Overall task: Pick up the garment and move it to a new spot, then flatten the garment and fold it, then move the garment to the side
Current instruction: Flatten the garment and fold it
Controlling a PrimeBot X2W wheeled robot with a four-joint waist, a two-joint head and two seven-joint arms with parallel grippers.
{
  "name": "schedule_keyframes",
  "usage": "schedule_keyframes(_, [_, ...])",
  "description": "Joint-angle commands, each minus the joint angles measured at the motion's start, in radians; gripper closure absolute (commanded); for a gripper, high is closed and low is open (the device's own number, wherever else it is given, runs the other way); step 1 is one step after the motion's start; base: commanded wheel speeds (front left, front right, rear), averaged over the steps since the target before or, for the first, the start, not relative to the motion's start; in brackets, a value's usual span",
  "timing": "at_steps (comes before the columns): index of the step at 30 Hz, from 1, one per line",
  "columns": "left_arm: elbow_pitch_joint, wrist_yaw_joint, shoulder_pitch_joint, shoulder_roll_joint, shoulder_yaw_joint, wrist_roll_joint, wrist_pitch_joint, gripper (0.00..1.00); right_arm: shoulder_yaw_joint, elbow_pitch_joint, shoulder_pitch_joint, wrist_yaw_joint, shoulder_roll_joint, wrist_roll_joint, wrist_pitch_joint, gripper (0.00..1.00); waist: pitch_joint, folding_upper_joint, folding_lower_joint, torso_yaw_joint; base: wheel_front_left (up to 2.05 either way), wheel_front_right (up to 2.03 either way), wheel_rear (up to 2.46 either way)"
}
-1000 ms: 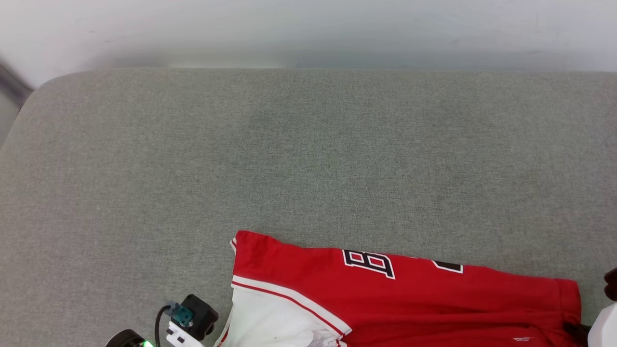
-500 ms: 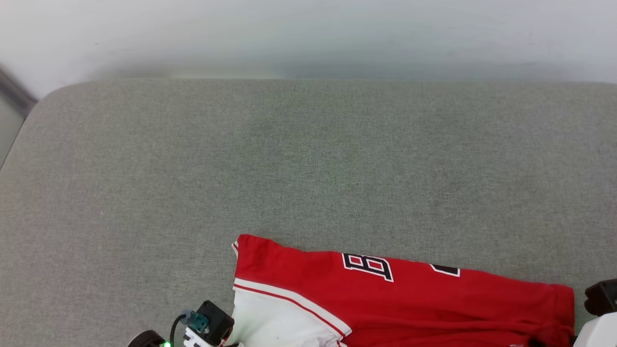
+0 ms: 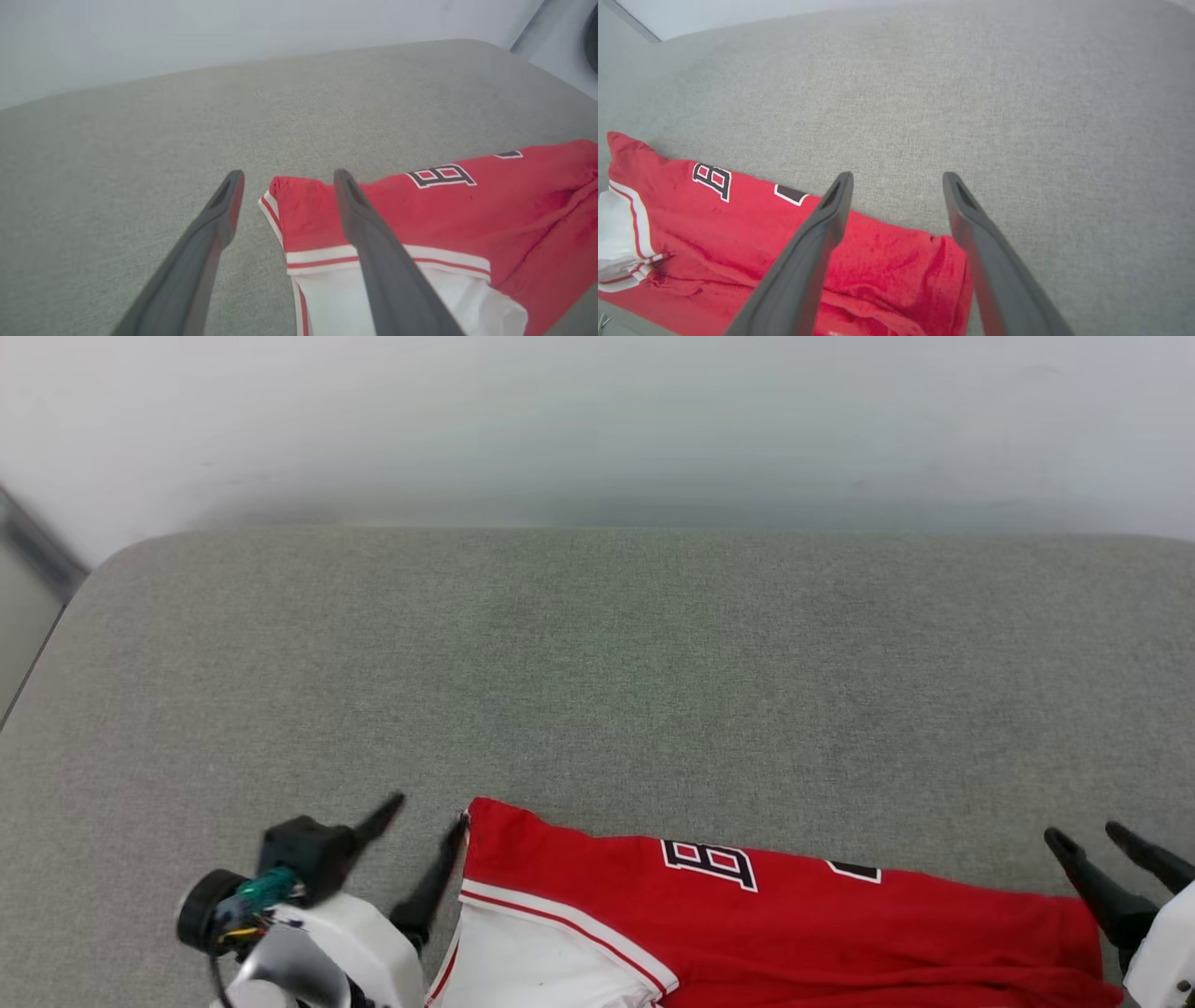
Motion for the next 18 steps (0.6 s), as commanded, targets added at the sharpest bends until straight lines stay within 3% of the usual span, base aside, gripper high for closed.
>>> schedule_keyframes(1, [0.004, 0.022, 0.017, -0.013, 0.032, 0.004, -0.069, 0.00, -0.009, -0.014, -0.004, 0.000, 0.023, -0.022, -0.033, 0.00, -0.004, 0.0000, 0.0000, -0.001, 0.00, 0.00, 0.00])
schedule_keyframes(6, [0.015, 0.074, 0.051, -0.046, 0.105, 0.027, -0.208, 0.00, -0.052, -0.038, 0.022, 0.000, 0.084, -0.078, -0.091, 0.00, -0.009, 0.0000, 0.0000, -0.002, 0.00, 0.00, 0.00])
schedule_keyframes(11, [-0.042, 0.137, 0.108, -0.123, 0.255, 0.150, -0.233, 0.00, -0.132, -0.058, 0.067, 0.000, 0.186, -0.153, -0.087, 0.00, -0.006, 0.0000, 0.0000, -0.002, 0.00, 0.00, 0.00])
schedule_keyframes(14, [-0.107, 0.128, 0.170, -0.176, 0.339, 0.270, -0.232, 0.00, -0.189, -0.072, 0.102, 0.000, 0.256, -0.189, -0.037, 0.00, 0.001, 0.0000, 0.0000, -0.002, 0.00, 0.00, 0.00])
schedule_keyframes(18, [-0.165, 0.078, 0.228, -0.232, 0.400, 0.404, -0.232, 0.00, -0.271, -0.094, 0.141, 0.000, 0.342, -0.236, 0.068, 0.00, 0.014, 0.0000, 0.0000, -0.001, 0.00, 0.00, 0.00])
